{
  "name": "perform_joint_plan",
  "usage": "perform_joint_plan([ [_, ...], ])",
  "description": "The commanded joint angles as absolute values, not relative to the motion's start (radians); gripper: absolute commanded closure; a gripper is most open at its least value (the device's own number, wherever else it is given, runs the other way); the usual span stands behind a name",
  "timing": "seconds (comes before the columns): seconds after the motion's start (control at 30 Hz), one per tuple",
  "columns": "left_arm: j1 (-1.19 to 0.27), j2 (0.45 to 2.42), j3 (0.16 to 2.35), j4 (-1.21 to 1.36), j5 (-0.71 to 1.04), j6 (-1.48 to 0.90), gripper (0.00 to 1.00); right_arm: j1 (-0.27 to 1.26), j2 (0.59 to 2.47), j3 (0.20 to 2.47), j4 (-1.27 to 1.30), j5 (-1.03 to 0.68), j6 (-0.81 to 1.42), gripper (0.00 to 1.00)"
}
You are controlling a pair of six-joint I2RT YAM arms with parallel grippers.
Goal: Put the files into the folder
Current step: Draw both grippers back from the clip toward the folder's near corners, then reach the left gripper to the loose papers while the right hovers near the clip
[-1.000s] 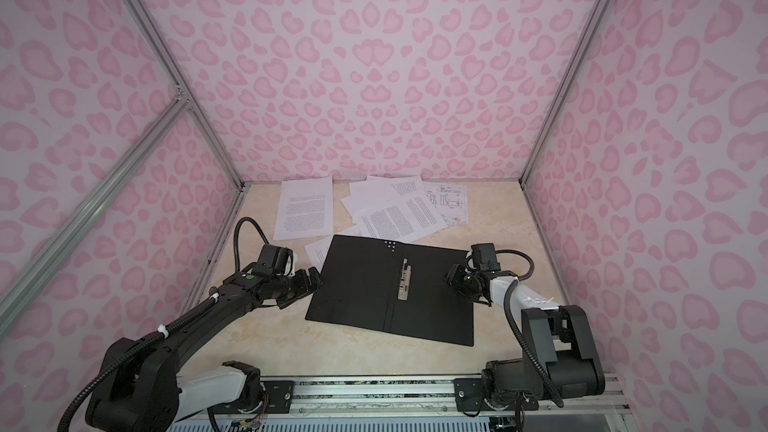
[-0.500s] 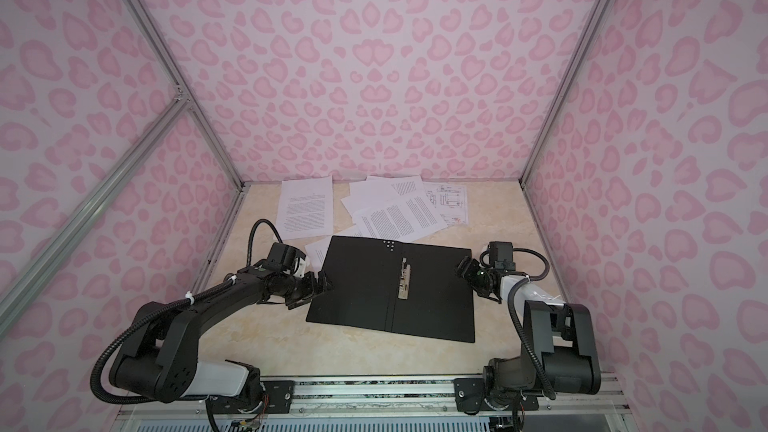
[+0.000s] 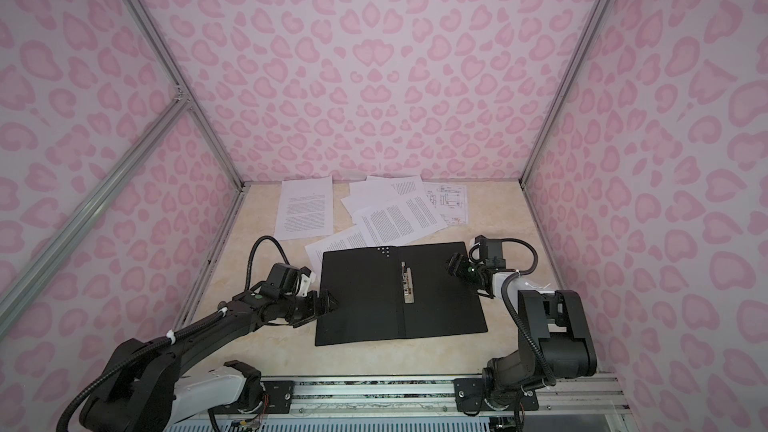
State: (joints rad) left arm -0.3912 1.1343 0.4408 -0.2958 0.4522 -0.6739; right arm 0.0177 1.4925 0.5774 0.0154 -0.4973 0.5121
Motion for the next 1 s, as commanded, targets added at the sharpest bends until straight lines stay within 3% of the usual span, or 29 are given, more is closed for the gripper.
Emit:
perform_joint_plan([
  [0.0, -0.391, 1.034, 0.404, -0.38, 0.399, -0.742, 0.01, 0.054, 1.475, 0.52, -0.172, -0.497, 0.565, 0.26],
  [0.33, -0.371, 1.064, 0.453, -0.431, 0.267, -0.797, 0.01, 0.205, 1.419, 0.452, -0.037, -0.462, 0.753, 0.25],
  [0.47, -0.324, 0.979, 0.449, -0.501, 0.197, -0.825, 0.0, 0.25, 1.406, 0.424, 0.013, -0.424, 0.833, 0.25],
  [0.73, -0.237, 0.861, 0.645, -0.676, -0.029, -0.769, 0.02, 0.25, 1.37, 0.485, -0.083, -0.341, 0.748, 0.2],
  [0.83, -0.18, 0.858, 0.743, -0.638, 0.002, -0.703, 0.02, 0.249, 1.359, 0.544, -0.121, -0.352, 0.71, 0.17],
  [0.97, -0.062, 1.001, 0.9, -0.611, 0.132, -0.63, 0.02, 0.269, 1.379, 0.656, -0.149, -0.379, 0.67, 0.14],
])
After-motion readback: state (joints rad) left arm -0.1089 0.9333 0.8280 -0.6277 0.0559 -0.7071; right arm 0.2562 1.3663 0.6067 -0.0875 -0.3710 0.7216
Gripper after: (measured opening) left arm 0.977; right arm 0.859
